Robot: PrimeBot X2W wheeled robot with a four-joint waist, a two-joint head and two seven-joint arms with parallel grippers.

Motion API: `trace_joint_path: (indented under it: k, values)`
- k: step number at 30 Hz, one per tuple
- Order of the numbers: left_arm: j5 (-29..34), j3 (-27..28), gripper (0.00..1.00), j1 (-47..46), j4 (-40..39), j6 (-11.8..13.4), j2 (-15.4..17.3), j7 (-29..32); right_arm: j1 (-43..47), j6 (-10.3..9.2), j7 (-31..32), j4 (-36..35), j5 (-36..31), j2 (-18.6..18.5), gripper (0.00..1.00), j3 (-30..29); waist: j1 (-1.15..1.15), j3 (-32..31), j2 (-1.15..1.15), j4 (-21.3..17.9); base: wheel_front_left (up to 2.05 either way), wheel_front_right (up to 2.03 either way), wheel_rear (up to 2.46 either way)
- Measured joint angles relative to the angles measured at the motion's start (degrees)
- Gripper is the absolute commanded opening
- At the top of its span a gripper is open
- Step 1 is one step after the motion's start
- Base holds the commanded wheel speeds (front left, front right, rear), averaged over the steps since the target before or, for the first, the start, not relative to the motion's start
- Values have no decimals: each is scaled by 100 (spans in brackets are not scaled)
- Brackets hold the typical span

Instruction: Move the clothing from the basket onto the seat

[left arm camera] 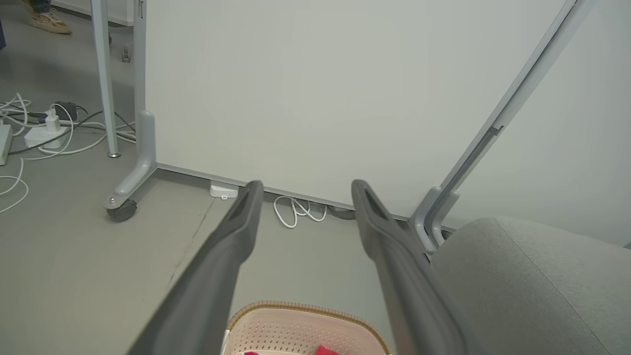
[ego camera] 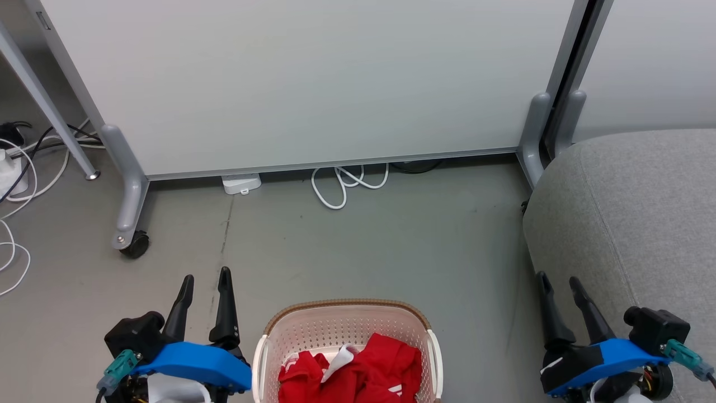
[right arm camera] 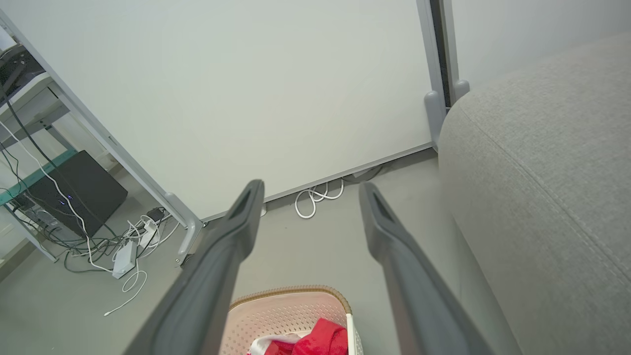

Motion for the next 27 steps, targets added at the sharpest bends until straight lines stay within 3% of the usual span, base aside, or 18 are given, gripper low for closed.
trace_joint_path:
  k: [27]
  values:
    - [1157, -33, 100, -32, 321, -55, -56, -345, -20, 2, -342, 114, -1438, -14, 100, -132, 0, -39, 0, 49, 0, 0, 0]
